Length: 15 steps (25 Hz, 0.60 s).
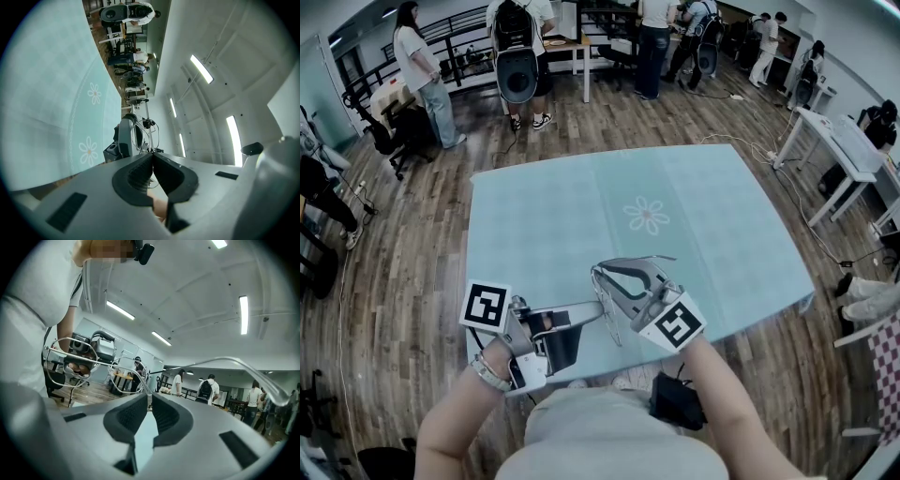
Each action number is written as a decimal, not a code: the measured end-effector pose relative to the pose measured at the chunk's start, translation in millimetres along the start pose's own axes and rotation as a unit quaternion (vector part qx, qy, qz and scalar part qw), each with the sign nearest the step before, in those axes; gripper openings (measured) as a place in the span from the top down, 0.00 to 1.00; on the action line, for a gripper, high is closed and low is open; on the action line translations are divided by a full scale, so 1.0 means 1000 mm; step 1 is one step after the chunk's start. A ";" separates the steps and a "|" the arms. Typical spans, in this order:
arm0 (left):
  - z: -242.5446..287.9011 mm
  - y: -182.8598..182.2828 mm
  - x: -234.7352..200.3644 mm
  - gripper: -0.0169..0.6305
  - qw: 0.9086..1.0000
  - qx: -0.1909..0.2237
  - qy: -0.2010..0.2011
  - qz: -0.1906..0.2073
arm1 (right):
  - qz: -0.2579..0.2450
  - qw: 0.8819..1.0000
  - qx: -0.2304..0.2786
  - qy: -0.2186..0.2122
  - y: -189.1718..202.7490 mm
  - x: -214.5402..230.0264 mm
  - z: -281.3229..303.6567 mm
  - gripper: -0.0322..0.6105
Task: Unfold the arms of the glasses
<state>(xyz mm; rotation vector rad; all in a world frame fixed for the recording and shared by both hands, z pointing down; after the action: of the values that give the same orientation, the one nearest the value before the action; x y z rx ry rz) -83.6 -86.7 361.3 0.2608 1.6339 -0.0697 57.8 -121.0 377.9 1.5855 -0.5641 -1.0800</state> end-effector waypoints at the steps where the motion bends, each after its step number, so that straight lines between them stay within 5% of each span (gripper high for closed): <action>1: -0.001 0.000 0.000 0.96 1.000 0.001 0.000 0.000 | -0.001 1.000 0.000 -0.001 0.000 0.000 0.001 0.89; 15: -0.003 -0.001 -0.007 0.96 1.000 0.009 -0.002 -0.001 | 0.020 1.000 0.011 0.012 0.009 0.002 -0.004 0.89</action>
<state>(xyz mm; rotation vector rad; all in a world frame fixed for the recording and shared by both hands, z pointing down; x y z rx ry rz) -86.4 -87.5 368.6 0.2730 1.6308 -0.0873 63.7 -122.9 386.0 1.5978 -0.5894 -1.0271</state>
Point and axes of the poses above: the fingertips, and each gripper's own axes: z forward along the fingers, x to its right, y out of its underside, the point moved 8 cm from there along -z, backward along the fingers, and after that the axes turned 1 degree about x, right-handed, at the moved point
